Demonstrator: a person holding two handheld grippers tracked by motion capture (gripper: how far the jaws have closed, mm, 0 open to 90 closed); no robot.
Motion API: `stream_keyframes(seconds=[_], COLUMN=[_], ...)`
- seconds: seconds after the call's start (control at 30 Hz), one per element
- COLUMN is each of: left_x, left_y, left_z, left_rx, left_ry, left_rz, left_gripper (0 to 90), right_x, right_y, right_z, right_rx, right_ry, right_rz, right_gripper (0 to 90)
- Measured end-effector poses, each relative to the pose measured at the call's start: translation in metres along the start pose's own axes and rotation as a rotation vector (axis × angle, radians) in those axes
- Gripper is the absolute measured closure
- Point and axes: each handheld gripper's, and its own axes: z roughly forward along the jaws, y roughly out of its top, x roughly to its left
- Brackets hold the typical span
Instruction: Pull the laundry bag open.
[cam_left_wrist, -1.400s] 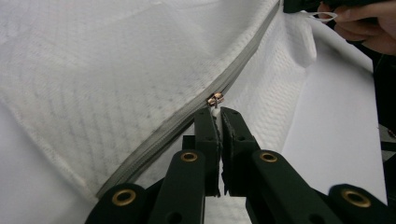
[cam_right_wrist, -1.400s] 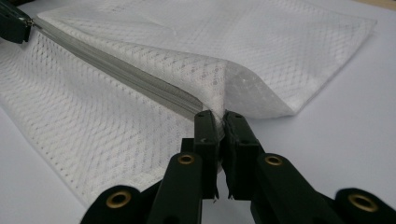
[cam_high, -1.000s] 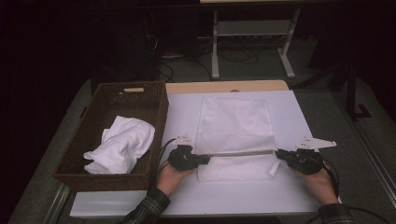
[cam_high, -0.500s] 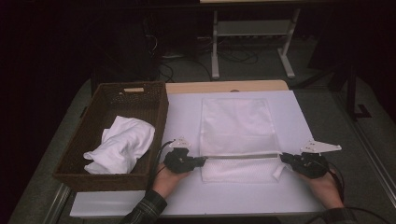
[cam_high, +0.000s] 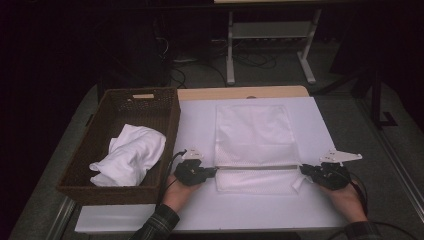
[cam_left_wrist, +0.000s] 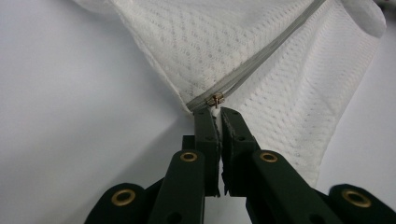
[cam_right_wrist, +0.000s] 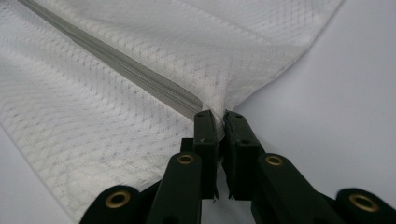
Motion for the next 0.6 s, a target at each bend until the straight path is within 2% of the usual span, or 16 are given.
stream_keyframes(seconds=[0.27, 0.3, 0.33, 0.37, 0.4, 0.43, 0.47, 0.5, 0.53, 0.6], left_x=[0.0004, 0.0005, 0.0004, 0.0004, 0.0004, 0.0001, 0.0001, -0.0007, -0.0012, -0.0012], left_y=[-0.0001, -0.0001, 0.0000, 0.0001, 0.0001, 0.0002, 0.0002, 0.0006, 0.0008, 0.0008], left_z=[-0.0004, -0.0005, -0.0004, -0.0002, -0.0002, -0.0001, -0.0001, -0.0005, -0.0007, -0.0007], left_rx=[-0.009, -0.012, -0.015, -0.013, -0.013, -0.016, -0.016, -0.024, -0.029, -0.029], left_ry=[0.017, 0.024, 0.027, 0.028, 0.028, 0.025, 0.025, 0.025, 0.024, 0.024], left_rz=[0.000, -0.003, -0.008, -0.006, -0.006, -0.004, -0.004, 0.000, 0.001, 0.001], left_gripper=[83.9, 74.4, 68.7, 63.6, 58.7, 58.7, 50.8, 50.8, 42.9, 39.9], right_x=[-0.0016, -0.0024, -0.0028, -0.0031, -0.0031, -0.0036, -0.0036, -0.0027, -0.0014, -0.0005], right_y=[-0.0013, -0.0020, -0.0023, -0.0024, -0.0024, -0.0024, -0.0024, -0.0019, -0.0015, -0.0013], right_z=[0.0012, 0.0010, 0.0008, 0.0001, 0.0001, -0.0005, -0.0005, -0.0008, -0.0005, -0.0003], right_rx=[-0.001, 0.000, -0.007, -0.014, -0.014, -0.025, -0.025, -0.041, -0.047, -0.050], right_ry=[0.008, 0.007, 0.006, 0.005, 0.005, 0.013, 0.013, 0.005, 0.013, 0.009], right_rz=[0.011, 0.016, 0.018, 0.028, 0.028, 0.034, 0.034, 0.038, 0.038, 0.039], right_gripper=[82.3, 77.4, 73.3, 68.8, 68.8, 62.1, 62.1, 48.9, 39.4, 39.4])
